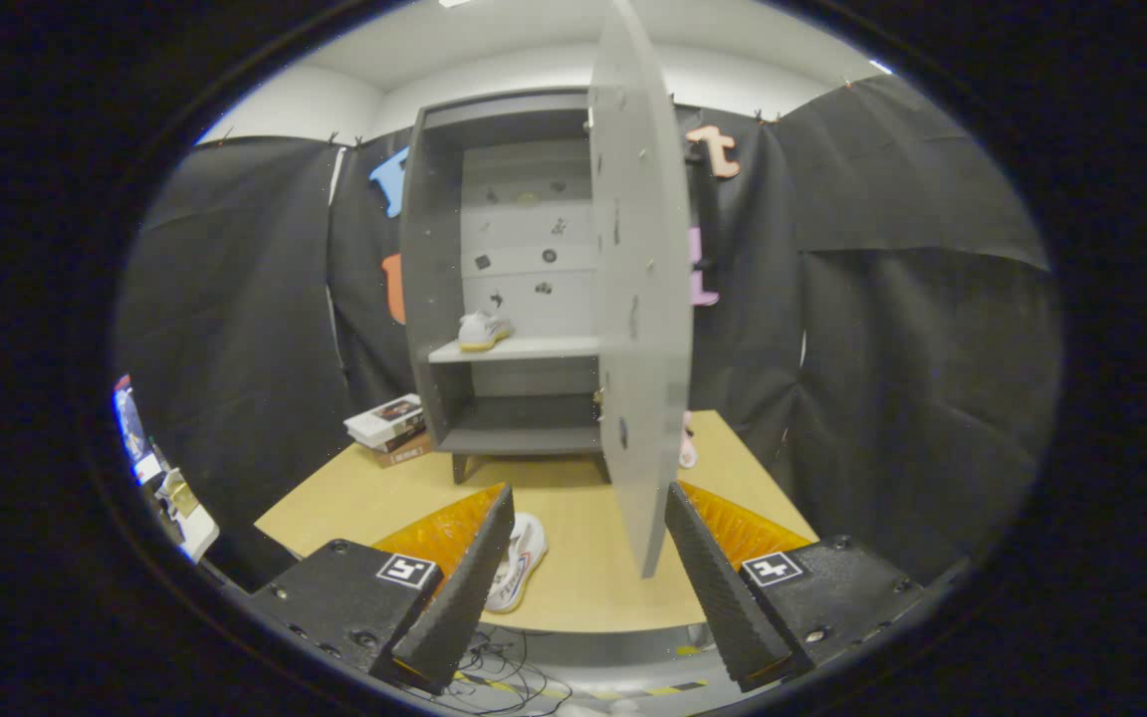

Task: Open the shoe cabinet door, grab the shoes and put them into the shoe cabinet, then close the shoe cabinet door.

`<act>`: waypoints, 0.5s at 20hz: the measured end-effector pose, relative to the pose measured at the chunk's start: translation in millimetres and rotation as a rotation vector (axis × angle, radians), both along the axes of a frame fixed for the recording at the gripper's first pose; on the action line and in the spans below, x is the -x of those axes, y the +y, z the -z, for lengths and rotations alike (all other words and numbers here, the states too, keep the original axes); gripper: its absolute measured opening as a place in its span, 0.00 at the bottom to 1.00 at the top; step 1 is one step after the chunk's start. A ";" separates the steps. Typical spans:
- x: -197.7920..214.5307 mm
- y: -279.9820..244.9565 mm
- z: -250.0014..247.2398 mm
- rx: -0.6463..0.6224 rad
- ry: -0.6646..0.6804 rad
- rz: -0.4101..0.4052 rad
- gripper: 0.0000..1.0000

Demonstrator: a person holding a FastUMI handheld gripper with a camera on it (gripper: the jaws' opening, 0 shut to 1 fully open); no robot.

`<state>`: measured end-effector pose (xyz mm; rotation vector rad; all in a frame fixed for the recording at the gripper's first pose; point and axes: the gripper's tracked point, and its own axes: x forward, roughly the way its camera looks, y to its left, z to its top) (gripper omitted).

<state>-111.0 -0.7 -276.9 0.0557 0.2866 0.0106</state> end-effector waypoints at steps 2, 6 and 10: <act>-11.5 32.8 38.5 0.014 0.053 -0.057 0.97; -45.3 86.8 101.7 -0.027 0.153 -0.115 0.97; -79.5 122.7 144.7 -0.071 0.211 -0.146 0.97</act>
